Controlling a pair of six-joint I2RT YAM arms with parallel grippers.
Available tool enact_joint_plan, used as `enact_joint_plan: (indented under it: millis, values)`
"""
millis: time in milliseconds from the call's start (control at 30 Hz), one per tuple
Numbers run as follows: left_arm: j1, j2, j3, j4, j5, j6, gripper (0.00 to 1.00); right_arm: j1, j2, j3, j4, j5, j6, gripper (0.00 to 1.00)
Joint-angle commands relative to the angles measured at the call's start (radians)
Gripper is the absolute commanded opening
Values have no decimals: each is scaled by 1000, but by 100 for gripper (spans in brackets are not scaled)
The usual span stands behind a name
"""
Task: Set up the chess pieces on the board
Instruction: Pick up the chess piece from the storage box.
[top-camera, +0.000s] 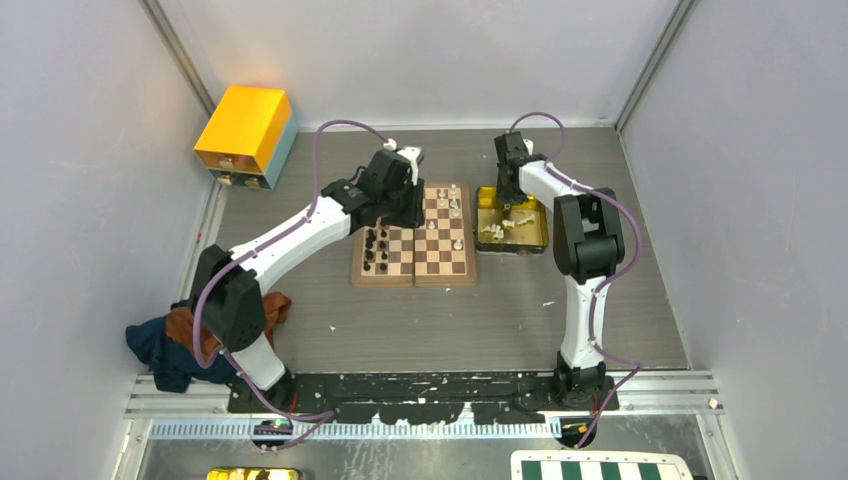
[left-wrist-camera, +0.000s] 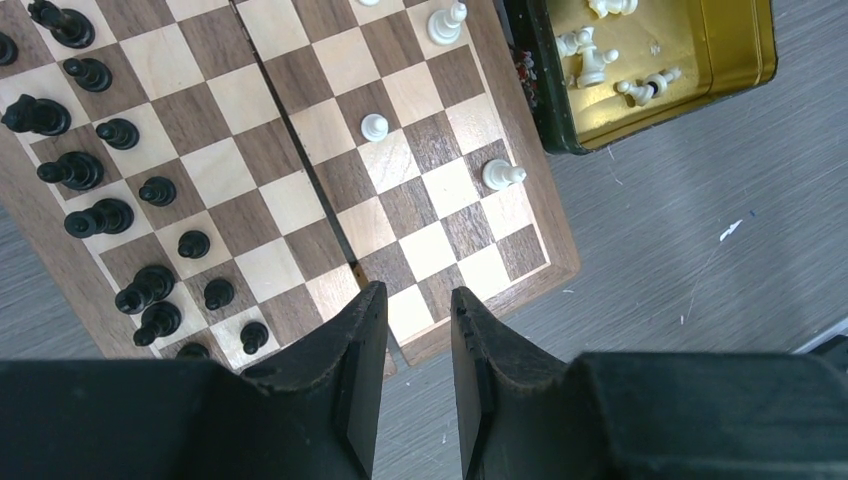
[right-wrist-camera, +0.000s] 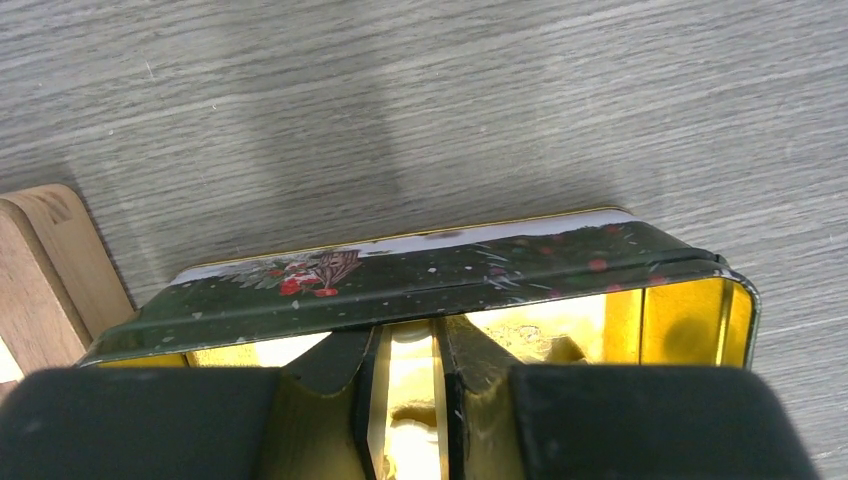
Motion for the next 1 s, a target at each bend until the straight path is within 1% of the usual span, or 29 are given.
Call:
enact_joint_plan:
  millis: [0, 33, 67, 400, 567, 633, 800, 900, 967]
  values:
    - [-5, -35, 54, 7, -5, -16, 31, -5, -41, -6, -11, -2, 16, 5]
    - [-5, -31, 62, -2, -4, -19, 31, -5, -49, -7, -18, 0, 17, 2]
    - [-5, -29, 70, -10, -4, -22, 31, -6, -60, -7, -23, 2, 17, 1]
    - [-8, 4, 184, -102, 18, -40, 32, 0, -203, -13, -65, -33, 19, 1]
    - [-8, 15, 212, -99, 87, -75, 34, 7, -301, -48, -73, -105, 51, 1]
    - [-7, 16, 203, -66, 136, -102, 35, 6, -351, -72, -60, -156, 85, 1]
    - [-7, -2, 124, 99, 257, -169, 38, 23, -476, -105, -46, -311, 197, 1]
    - [-7, -6, 93, 181, 294, -194, 41, 33, -557, -124, -31, -399, 253, 1]
    - [-5, -2, 95, 203, 312, -208, 41, 34, -597, -142, -18, -460, 278, 1]
